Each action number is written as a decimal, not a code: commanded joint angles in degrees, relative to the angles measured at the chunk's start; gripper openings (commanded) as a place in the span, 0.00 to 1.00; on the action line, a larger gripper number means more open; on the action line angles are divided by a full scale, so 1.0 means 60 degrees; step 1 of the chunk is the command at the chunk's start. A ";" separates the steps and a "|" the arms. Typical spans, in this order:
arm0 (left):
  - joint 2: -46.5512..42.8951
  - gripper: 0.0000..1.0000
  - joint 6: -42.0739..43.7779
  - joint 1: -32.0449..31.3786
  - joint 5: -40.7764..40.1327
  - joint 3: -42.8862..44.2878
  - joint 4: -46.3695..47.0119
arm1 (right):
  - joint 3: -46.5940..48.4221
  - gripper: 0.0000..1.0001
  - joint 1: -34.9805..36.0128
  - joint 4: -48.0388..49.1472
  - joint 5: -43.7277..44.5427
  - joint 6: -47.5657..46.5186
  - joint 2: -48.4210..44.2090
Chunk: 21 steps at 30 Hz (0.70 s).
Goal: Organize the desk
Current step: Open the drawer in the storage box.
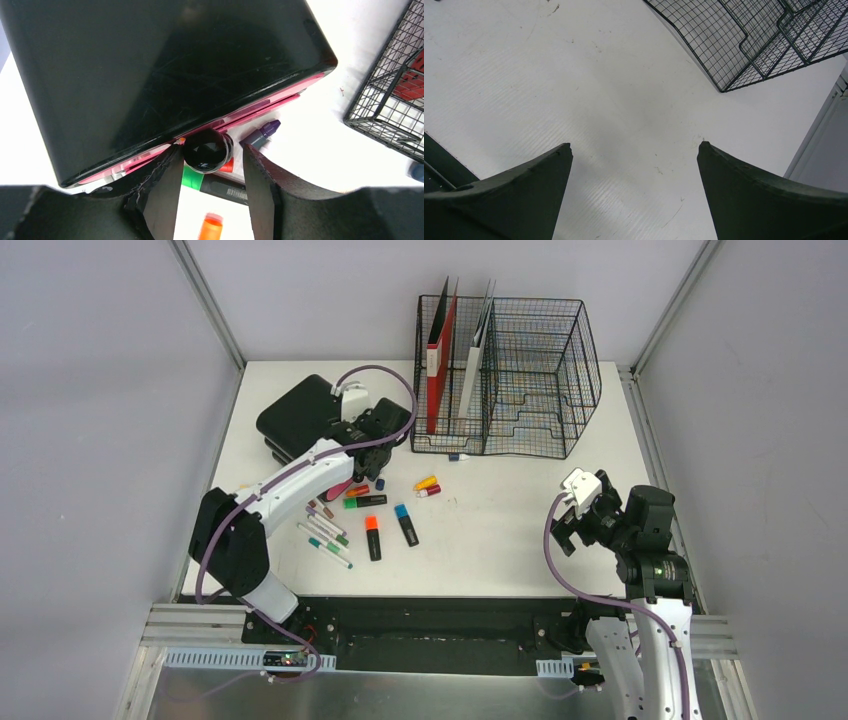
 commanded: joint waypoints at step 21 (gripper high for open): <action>0.0107 0.16 -0.0335 0.0420 -0.0519 0.0314 -0.0288 | 0.0038 0.99 -0.0146 0.0049 -0.0277 -0.0160 0.0015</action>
